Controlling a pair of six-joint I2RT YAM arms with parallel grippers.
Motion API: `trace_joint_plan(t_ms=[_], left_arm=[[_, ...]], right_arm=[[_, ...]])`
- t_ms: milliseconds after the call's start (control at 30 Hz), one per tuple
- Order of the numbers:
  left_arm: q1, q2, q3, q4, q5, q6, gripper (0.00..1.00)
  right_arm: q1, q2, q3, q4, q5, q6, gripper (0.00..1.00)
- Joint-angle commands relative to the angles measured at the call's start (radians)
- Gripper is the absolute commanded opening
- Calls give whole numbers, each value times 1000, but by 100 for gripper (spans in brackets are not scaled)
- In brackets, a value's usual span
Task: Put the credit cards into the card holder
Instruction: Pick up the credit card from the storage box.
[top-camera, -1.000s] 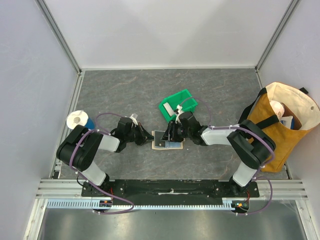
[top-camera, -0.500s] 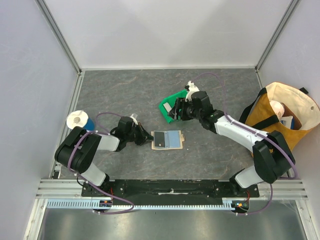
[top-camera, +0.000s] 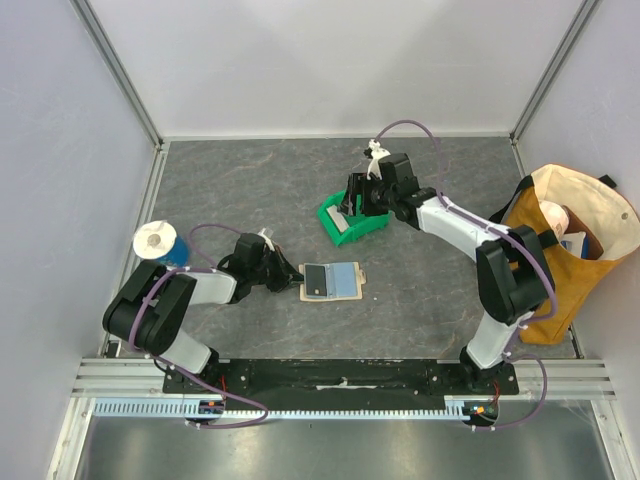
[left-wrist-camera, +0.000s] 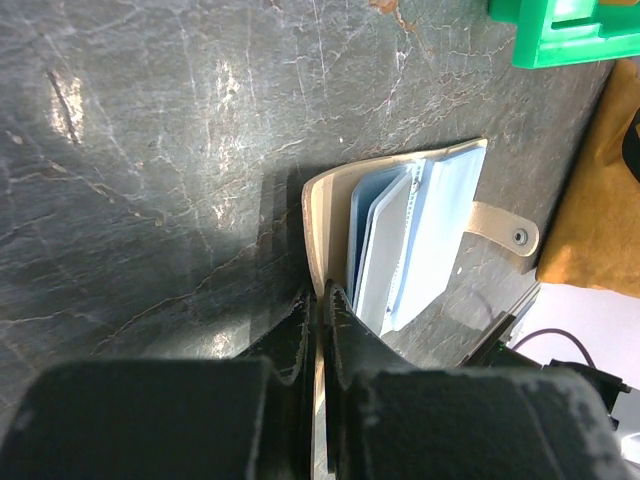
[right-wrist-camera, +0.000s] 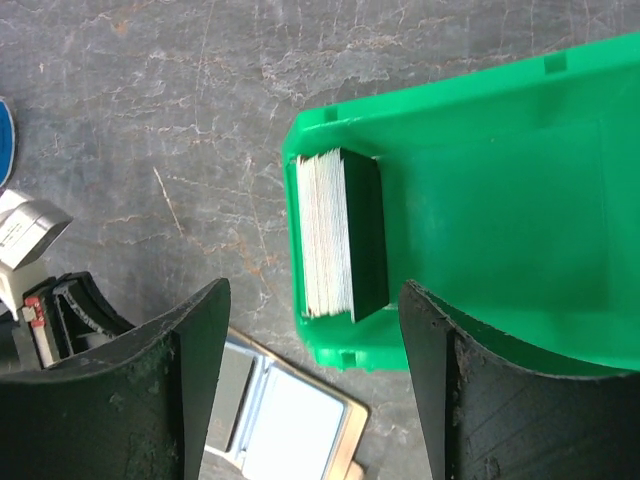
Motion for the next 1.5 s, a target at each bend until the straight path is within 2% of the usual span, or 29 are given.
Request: trace_joint_plan(t_ms=[0,633,1033,1167,1467], left_arm=[[-1,-15,-9,-47,-41,58,2],[-1,5,4,-46,-26,63,2],[-3,45,18,-43,-11,65,2],[-1,59,24,-32,0,62,2],[-1,65,23,-27,6,62,2]], right_arm=[[-9,70,114,-51,-70,-75,75],[-9,315,340,-166,-122,-121,78],[-10,364,366,-186,-246,-133,78],[-9,366,383,-209,-291,-141,75],[-10,346,380,-217,-289,-138,65]])
